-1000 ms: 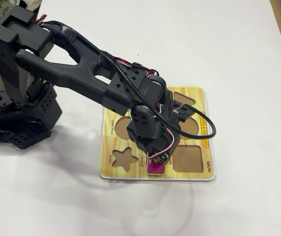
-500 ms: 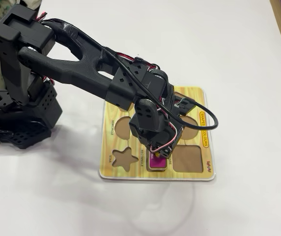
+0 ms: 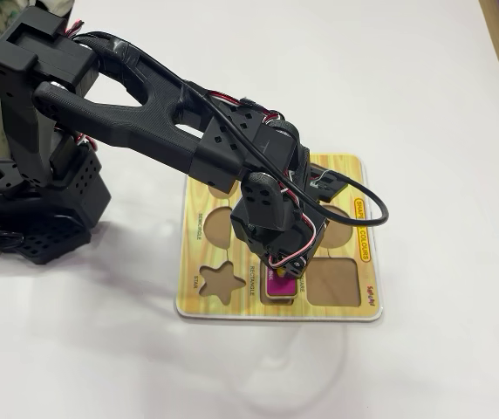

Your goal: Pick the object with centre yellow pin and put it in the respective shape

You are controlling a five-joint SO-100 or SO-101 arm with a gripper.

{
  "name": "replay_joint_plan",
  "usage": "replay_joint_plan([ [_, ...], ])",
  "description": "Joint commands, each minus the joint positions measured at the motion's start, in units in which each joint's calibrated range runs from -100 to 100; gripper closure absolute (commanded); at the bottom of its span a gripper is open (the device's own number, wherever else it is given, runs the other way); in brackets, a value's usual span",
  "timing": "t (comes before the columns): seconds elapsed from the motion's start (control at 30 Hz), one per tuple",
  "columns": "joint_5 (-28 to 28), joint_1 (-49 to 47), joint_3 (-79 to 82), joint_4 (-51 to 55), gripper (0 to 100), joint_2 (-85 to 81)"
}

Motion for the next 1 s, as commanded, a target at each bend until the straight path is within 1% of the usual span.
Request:
replay_joint_plan([
  [0.0,-0.25,-0.34,-0.27,-0.46,99,-0.50],
  [0.17,-0.25,-0.24,-0.36,-0.46,99,1.93],
  [0.97,-0.30,0.44,-1.26,-0.46,98,2.01],
])
